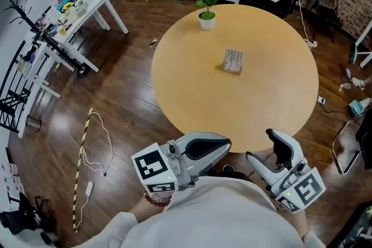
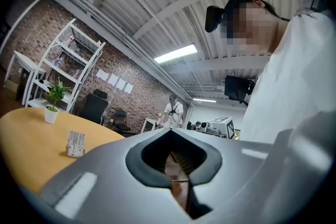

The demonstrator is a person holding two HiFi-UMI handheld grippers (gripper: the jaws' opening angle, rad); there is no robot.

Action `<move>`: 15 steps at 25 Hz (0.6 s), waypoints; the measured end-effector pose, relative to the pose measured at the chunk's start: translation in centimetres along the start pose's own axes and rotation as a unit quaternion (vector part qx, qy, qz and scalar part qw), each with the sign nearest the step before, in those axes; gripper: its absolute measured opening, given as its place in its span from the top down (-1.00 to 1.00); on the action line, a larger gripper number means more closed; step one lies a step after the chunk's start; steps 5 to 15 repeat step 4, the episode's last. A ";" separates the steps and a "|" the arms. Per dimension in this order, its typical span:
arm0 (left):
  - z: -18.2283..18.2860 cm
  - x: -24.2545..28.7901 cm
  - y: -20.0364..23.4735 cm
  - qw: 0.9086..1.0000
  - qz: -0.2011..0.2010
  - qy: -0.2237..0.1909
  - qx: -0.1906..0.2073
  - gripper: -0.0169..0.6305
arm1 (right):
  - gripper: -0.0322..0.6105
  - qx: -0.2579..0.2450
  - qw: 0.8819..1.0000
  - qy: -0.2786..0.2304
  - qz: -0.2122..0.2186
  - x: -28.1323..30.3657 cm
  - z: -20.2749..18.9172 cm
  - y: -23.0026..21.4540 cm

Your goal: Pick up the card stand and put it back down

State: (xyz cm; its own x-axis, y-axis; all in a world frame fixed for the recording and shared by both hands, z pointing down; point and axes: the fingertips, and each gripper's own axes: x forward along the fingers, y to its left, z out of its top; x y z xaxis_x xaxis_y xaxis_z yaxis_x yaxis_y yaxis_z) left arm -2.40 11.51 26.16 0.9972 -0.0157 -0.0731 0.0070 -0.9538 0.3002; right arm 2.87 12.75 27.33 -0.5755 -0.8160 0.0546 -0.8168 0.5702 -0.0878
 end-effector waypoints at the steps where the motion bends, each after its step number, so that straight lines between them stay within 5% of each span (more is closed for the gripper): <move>1: 0.1 -0.4 0.1 1.000 0.004 0.001 0.000 0.98 | 0.05 0.001 1.000 -0.001 0.011 0.7 -0.1 0.6; 4: 0.3 -1.7 0.2 1.000 0.026 -0.005 0.002 0.98 | 0.05 0.004 0.999 0.006 0.048 2.4 -0.3 2.4; 15: 0.3 -1.7 0.2 1.000 0.026 -0.005 0.002 0.98 | 0.05 0.004 0.999 0.006 0.048 2.4 -0.3 2.4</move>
